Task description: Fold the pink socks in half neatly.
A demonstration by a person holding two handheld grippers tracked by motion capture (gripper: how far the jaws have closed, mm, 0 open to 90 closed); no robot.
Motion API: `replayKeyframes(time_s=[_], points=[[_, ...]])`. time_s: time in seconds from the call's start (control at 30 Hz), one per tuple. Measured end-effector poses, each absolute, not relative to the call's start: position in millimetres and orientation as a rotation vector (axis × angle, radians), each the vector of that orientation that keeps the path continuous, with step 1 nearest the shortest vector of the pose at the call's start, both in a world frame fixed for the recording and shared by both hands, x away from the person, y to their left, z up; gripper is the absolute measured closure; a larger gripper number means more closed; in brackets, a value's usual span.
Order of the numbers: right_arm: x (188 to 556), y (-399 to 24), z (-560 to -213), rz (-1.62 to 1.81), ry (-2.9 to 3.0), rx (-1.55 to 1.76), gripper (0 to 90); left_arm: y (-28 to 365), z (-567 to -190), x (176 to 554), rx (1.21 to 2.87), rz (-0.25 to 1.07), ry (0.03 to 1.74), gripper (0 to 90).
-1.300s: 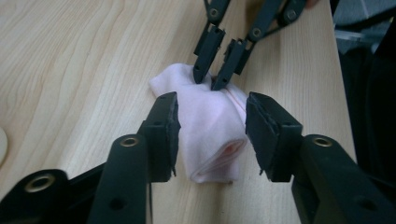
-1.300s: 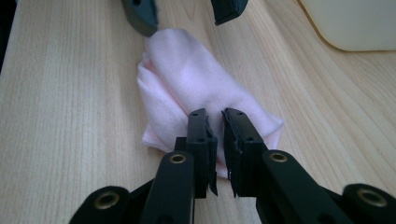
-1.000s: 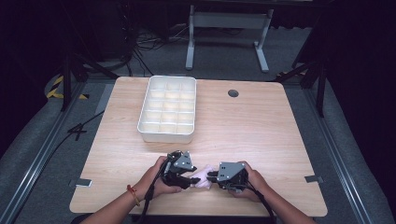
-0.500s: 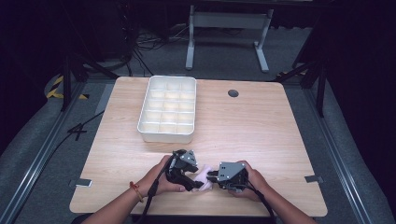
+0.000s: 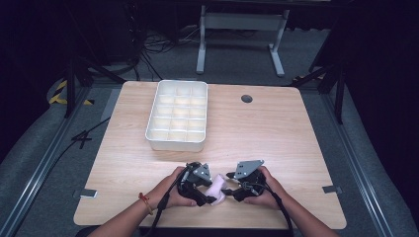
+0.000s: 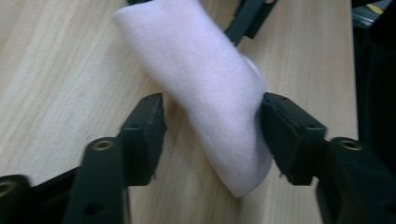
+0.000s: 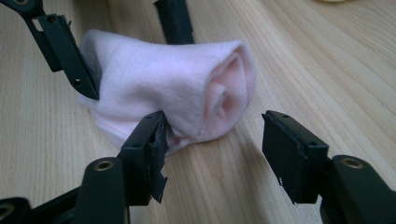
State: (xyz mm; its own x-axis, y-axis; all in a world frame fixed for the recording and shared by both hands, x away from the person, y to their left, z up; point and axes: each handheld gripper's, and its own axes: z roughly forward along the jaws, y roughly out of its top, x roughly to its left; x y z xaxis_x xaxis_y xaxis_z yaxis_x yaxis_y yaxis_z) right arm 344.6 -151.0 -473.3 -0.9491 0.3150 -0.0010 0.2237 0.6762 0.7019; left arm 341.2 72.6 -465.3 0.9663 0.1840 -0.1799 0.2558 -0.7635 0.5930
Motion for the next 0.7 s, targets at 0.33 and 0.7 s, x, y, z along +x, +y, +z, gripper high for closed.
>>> replayKeyframes(time_s=[0.33, 0.7], points=[[341.1, -147.3, -471.9, 1.125, 2.751, 0.363, 56.2, 70.8, -466.0, 342.5, 2.450, -0.176, 0.294, 51.7], [340.5, -156.4, -465.4, 1.171, 2.799, 0.324, 50.4, 71.7, -464.8, 340.8, 2.453, -0.156, 0.254, 56.4]])
